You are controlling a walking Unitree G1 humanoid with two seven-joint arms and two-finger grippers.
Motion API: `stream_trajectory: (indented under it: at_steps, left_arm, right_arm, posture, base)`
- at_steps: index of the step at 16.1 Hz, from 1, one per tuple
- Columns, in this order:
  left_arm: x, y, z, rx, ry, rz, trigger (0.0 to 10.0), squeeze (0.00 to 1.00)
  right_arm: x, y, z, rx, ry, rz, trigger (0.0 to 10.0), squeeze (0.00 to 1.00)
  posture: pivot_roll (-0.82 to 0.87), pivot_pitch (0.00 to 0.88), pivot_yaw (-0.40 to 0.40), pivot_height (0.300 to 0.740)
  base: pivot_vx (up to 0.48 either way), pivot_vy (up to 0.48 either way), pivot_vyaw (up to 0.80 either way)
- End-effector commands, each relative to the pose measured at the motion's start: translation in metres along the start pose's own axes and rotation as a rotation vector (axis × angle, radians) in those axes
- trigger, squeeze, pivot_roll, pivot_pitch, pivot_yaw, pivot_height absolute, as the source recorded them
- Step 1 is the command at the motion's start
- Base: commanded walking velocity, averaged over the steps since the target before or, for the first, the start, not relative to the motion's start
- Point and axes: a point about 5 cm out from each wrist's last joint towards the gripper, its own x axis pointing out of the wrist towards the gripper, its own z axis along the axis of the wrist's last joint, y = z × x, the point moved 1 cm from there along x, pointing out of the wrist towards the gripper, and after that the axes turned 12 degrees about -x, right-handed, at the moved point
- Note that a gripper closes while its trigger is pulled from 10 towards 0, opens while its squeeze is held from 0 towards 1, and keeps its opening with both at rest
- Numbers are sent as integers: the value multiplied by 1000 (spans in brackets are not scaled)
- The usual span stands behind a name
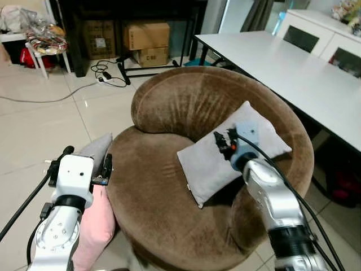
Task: Move the pillow to the sofa from floor
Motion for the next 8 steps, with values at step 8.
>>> stream_trajectory:
  at_steps: [8]
  left_arm:
    - [-2,-3,4,17,-39,10,10000,0]
  right_arm:
    - [-11,-10,-3,-48,54,-33,10000,0]
  posture:
    - [88,0,-151,740]
  base:
    - [-94,0,0]
